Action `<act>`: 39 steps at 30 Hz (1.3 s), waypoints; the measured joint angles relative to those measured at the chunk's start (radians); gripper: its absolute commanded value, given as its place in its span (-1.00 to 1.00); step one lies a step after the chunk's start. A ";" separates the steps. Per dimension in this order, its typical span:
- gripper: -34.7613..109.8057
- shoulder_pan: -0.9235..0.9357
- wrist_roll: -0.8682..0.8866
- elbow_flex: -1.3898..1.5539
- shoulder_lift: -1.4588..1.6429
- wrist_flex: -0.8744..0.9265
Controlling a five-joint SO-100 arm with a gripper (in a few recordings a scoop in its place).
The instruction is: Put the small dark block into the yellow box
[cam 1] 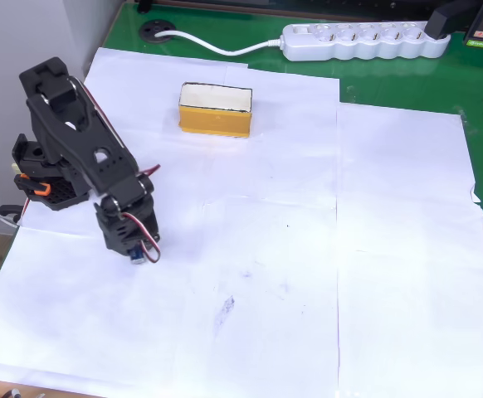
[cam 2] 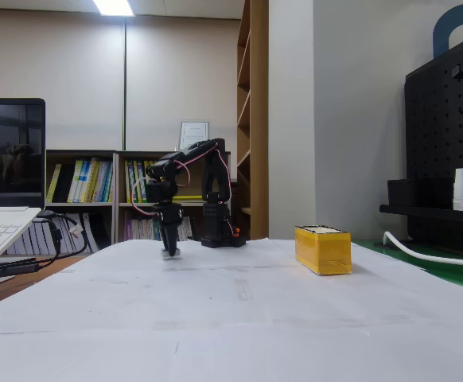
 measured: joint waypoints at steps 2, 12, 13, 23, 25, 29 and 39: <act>-0.52 -0.002 -0.005 0.083 -0.035 0.052; -0.52 -0.158 0.002 0.360 -0.167 0.239; -0.52 -0.195 0.018 0.379 -0.184 0.239; -0.52 -0.752 0.249 0.801 -0.097 0.388; -0.52 -0.864 0.281 0.913 -0.044 0.417; -0.52 -1.052 0.314 1.049 0.037 0.425; -0.52 -1.270 0.288 0.807 0.170 0.410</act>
